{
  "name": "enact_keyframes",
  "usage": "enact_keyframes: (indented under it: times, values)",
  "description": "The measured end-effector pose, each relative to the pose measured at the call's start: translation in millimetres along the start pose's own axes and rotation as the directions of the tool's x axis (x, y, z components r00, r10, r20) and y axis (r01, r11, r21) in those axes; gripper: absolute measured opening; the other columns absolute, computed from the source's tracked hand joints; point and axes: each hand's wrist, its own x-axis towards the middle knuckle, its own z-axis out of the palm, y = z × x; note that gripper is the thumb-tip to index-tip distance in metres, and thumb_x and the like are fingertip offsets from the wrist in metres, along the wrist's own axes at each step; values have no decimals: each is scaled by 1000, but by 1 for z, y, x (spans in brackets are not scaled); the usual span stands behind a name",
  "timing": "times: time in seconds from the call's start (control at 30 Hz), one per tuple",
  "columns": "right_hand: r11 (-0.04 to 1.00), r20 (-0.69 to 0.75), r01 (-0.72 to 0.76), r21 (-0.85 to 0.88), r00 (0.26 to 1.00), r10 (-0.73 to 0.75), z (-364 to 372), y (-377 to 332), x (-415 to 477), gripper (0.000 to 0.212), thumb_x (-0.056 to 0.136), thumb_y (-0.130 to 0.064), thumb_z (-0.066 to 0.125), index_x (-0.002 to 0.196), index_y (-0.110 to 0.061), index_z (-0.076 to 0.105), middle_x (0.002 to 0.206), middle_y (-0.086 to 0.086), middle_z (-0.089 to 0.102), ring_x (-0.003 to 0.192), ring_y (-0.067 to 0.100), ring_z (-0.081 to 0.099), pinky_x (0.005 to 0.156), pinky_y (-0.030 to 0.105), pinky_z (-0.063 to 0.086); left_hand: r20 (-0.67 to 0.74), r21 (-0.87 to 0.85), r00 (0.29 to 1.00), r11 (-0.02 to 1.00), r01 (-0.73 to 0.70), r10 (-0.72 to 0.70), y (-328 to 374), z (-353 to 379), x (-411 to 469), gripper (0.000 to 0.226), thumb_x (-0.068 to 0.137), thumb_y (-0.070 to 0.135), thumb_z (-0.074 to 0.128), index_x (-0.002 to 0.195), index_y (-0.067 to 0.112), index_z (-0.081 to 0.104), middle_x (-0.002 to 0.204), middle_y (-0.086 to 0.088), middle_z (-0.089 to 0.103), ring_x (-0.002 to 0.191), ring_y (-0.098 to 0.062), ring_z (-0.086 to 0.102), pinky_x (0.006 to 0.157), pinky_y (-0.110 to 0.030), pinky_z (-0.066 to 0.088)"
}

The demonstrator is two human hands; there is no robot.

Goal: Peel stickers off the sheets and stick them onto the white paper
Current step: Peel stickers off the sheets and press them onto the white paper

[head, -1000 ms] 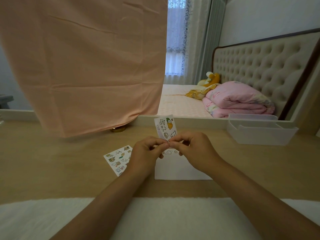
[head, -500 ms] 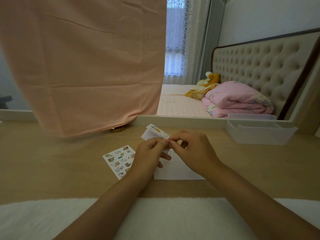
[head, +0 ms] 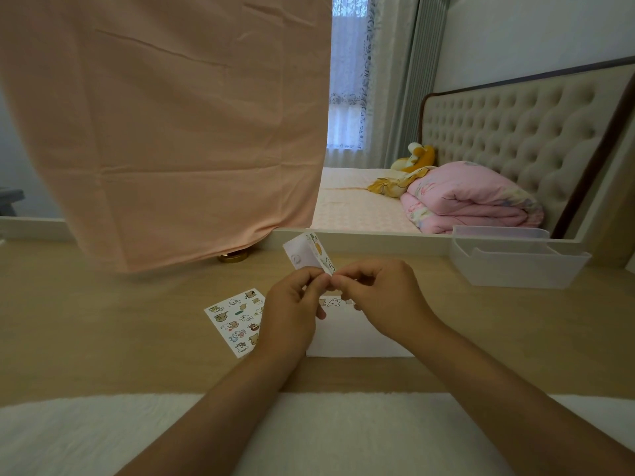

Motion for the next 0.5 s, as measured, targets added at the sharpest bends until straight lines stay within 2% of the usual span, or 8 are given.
enact_keyframes:
  times: [0.1, 0.2, 0.27, 0.33, 0.43, 0.5]
  values:
    - [998, 32, -58, 25, 998, 57, 0, -1, 1, 13, 90, -21, 73, 81, -28, 81, 74, -8, 74, 71, 12, 72, 68, 42, 62, 5, 63, 1000, 998, -26, 26, 0, -2, 0, 23, 101, 27, 56, 85, 32, 71, 68, 25, 67, 55, 0, 57, 55, -8, 42]
    - [990, 36, -119, 73, 993, 117, 0, -2, 1, 15, 91, -17, 70, 81, -22, 80, 77, -3, 75, 71, 16, 73, 65, 48, 62, 2, 118, 997, 990, -72, 72, -2, -3, 0, 20, 100, 28, 58, 85, 33, 71, 70, 21, 66, 59, -3, 59, 56, -11, 44]
    - [986, 22, -140, 90, 990, 138, 0, -3, 0, 15, 91, -16, 69, 81, -19, 80, 77, -4, 75, 70, 15, 74, 63, 46, 63, 12, 172, 995, 980, -103, 102, -4, -1, 1, 17, 99, 31, 59, 88, 33, 71, 79, 17, 69, 61, -6, 62, 61, -21, 50]
    - [985, 8, -142, 102, 990, 142, 1, -3, -1, 16, 91, -16, 69, 81, -20, 80, 77, -6, 75, 69, 15, 74, 64, 44, 63, 9, 211, 992, 970, -123, 124, -6, 0, 1, 15, 99, 33, 59, 91, 33, 72, 79, 16, 67, 64, -7, 63, 64, -26, 52]
    - [991, 13, -115, 71, 993, 114, 0, -1, -1, 15, 91, -20, 69, 82, -24, 80, 79, -11, 75, 68, 13, 72, 61, 37, 61, -2, 204, 995, 974, -95, 97, -4, 0, 1, 17, 99, 32, 58, 88, 29, 71, 77, 16, 66, 61, -7, 61, 60, -20, 49]
    - [998, 50, -69, -3, 996, 69, -2, 2, 0, 15, 93, -25, 69, 85, -30, 81, 81, -17, 75, 66, 11, 69, 61, 30, 55, 4, 109, 1000, 994, -12, 12, -1, 0, 1, 22, 100, 29, 55, 86, 22, 70, 76, 12, 68, 52, -7, 59, 56, -18, 48]
